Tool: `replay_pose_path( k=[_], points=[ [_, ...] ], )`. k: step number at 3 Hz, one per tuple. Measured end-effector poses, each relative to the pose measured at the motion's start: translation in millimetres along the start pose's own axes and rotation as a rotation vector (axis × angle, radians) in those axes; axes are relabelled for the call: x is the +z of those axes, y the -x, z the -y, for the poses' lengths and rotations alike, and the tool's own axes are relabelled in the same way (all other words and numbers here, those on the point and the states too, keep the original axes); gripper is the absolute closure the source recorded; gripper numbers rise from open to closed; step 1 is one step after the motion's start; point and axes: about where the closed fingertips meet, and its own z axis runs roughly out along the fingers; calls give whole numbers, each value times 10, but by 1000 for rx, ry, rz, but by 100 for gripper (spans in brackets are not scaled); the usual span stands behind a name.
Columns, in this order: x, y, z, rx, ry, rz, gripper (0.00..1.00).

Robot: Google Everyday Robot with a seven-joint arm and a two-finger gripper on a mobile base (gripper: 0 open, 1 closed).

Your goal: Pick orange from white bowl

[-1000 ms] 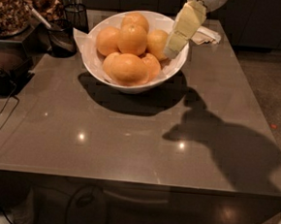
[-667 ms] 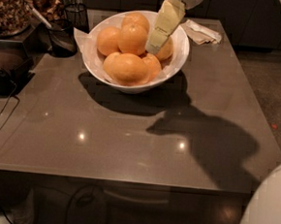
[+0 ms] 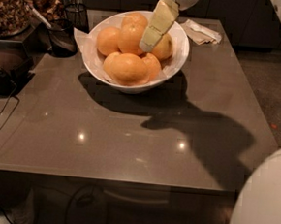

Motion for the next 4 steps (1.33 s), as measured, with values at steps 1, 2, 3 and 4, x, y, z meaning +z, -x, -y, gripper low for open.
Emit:
replay_pose_path(
  k=[1,2,3,4],
  points=[
    [154,131,23,22,17,-16,0],
    [273,274,2,27,37,-29,0],
    [353,356,25,39,48,-40,1],
    [439,386,108,60,53,-49,16]
  ],
)
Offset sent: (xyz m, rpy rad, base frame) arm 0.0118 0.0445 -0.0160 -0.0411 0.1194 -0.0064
